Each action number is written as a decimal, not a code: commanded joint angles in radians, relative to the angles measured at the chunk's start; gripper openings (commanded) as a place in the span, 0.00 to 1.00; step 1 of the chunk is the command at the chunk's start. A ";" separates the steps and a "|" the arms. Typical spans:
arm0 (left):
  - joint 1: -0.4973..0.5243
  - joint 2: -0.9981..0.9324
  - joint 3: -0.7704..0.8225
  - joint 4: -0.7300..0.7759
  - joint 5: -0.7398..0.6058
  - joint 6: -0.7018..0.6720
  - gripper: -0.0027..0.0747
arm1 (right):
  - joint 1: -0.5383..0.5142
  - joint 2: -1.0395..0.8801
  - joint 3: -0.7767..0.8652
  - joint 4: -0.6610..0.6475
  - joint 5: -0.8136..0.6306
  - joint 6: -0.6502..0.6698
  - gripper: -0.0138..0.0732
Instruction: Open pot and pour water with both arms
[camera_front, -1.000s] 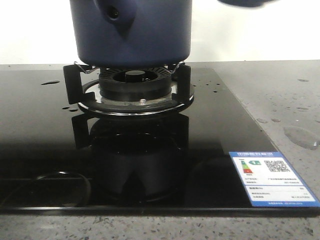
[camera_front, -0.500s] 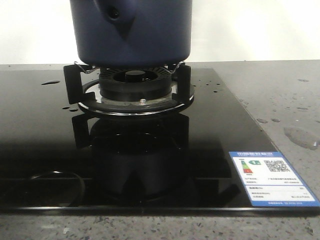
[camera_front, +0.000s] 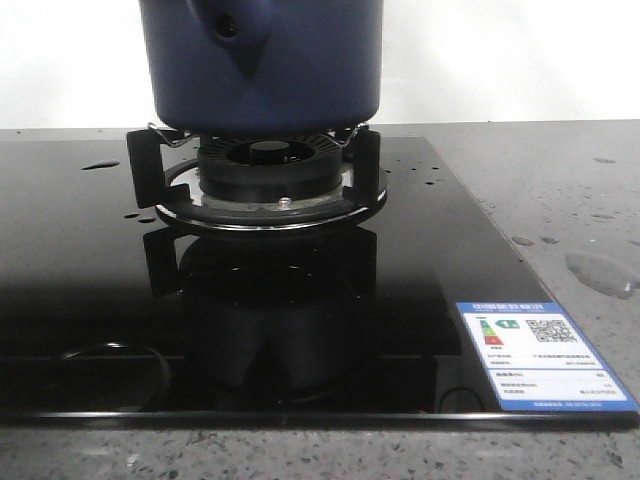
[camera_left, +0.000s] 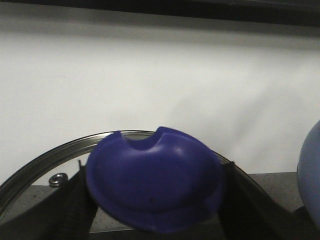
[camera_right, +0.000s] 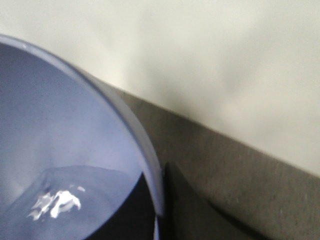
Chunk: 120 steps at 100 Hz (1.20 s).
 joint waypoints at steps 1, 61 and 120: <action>0.001 -0.026 -0.042 -0.005 -0.103 0.001 0.50 | 0.019 -0.113 0.094 0.031 -0.307 -0.045 0.10; 0.001 -0.026 -0.042 -0.005 -0.103 0.001 0.50 | 0.122 -0.229 0.575 -0.070 -1.150 -0.072 0.09; 0.001 -0.026 -0.042 -0.005 -0.124 0.001 0.50 | 0.122 -0.229 0.575 -0.294 -1.443 -0.072 0.09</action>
